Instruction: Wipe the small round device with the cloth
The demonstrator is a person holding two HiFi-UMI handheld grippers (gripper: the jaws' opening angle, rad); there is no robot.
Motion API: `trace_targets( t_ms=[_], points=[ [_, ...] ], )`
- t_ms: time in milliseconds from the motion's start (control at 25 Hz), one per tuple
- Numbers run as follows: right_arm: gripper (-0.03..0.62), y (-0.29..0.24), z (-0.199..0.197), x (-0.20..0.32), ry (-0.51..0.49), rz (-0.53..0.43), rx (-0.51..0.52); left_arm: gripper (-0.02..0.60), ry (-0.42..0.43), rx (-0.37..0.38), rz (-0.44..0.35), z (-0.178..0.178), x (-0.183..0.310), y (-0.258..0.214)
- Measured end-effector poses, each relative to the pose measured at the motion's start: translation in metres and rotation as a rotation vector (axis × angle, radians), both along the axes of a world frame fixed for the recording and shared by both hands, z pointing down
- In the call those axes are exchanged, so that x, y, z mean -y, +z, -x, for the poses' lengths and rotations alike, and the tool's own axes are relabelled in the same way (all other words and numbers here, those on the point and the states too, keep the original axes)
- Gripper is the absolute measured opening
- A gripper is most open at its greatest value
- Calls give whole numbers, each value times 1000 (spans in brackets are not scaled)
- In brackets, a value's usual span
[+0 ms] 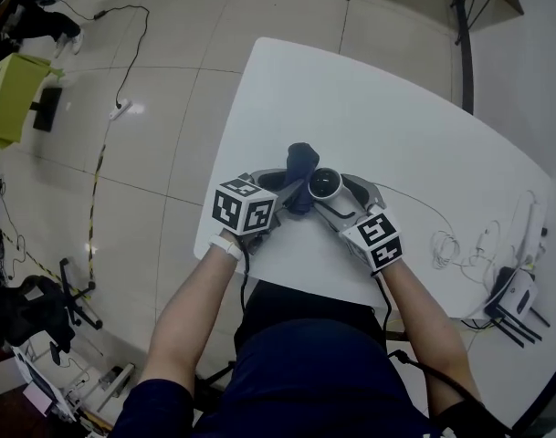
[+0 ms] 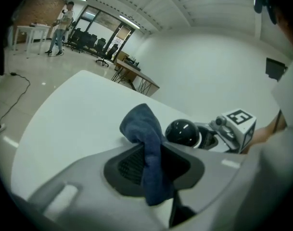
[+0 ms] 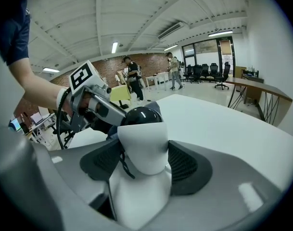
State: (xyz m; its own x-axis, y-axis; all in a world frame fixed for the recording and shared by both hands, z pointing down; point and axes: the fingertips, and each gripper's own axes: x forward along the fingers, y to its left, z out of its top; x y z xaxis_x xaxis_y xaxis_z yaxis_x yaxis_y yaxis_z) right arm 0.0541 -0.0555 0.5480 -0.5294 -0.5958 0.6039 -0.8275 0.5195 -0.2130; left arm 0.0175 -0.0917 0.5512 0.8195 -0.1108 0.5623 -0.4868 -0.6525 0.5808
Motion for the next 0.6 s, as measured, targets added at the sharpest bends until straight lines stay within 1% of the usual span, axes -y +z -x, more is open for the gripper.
trace_targets(
  t_ms=[120, 240, 320, 360, 440, 520, 600],
  points=[
    [316, 1, -1, 0, 1, 1, -1, 89, -17, 71, 8, 2, -1, 16],
    [316, 2, -2, 1, 0, 1, -3, 89, -17, 166, -14, 3, -5, 26],
    [316, 2, -3, 0, 1, 1, -4, 91, -15, 214, -22, 2, -7, 30],
    [316, 3, -4, 0, 1, 1, -4, 91, -16, 227, -22, 1, -7, 32],
    [316, 3, -5, 0, 1, 1, -8, 91, -27, 230, -26, 0, -7, 31],
    [315, 6, -7, -1, -6, 8, -20, 91, -70, 218, -43, 5, -4, 24],
    [313, 13, -9, -5, -24, 27, -52, 91, -124, 216, -94, 14, 0, 5]
  ],
)
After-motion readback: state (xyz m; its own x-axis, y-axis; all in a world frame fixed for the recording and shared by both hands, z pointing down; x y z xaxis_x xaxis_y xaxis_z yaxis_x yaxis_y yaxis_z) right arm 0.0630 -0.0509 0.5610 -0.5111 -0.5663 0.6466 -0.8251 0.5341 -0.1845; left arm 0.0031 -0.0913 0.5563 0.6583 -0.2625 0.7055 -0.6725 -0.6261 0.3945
